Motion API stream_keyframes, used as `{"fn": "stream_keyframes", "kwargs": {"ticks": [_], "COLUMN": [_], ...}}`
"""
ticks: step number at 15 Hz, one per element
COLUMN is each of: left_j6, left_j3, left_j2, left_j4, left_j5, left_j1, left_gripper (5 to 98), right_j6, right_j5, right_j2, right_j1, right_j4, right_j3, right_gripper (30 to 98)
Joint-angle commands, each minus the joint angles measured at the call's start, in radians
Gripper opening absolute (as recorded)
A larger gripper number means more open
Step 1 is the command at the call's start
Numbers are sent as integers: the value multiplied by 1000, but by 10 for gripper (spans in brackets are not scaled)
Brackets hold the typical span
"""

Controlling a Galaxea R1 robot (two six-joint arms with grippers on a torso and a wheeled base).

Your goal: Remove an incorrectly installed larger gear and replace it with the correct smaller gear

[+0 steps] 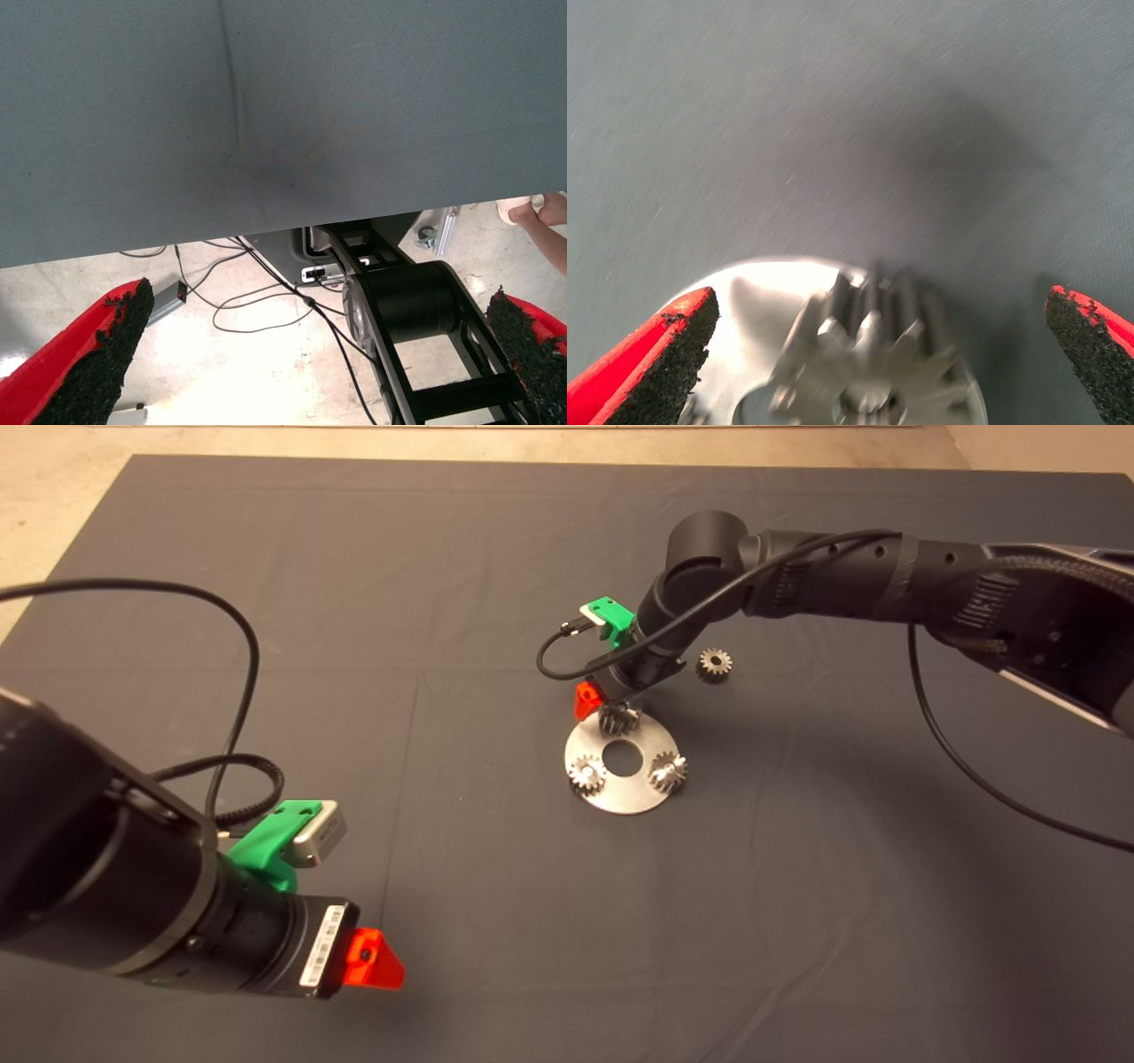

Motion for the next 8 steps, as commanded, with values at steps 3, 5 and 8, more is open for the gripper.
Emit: {"fn": "stream_keyframes", "kwargs": {"ticks": [3,5,8], "left_j6": [-2,-4,-2], "left_j3": [12,12,12], "left_j2": [-3,-3,-5], "left_j4": [-14,-14,-14], "left_j5": [4,4,4], "left_j1": [-7,-7,-7], "left_gripper": [976,976,976], "right_j6": [-18,-18,-20], "right_j5": [-34,-45,-54], "right_j2": [-6,-7,-7], "right_j1": [30,28,30], "right_j4": [-27,-28,-30], "right_j3": [44,55,55], "right_gripper": [978,978,978]}}
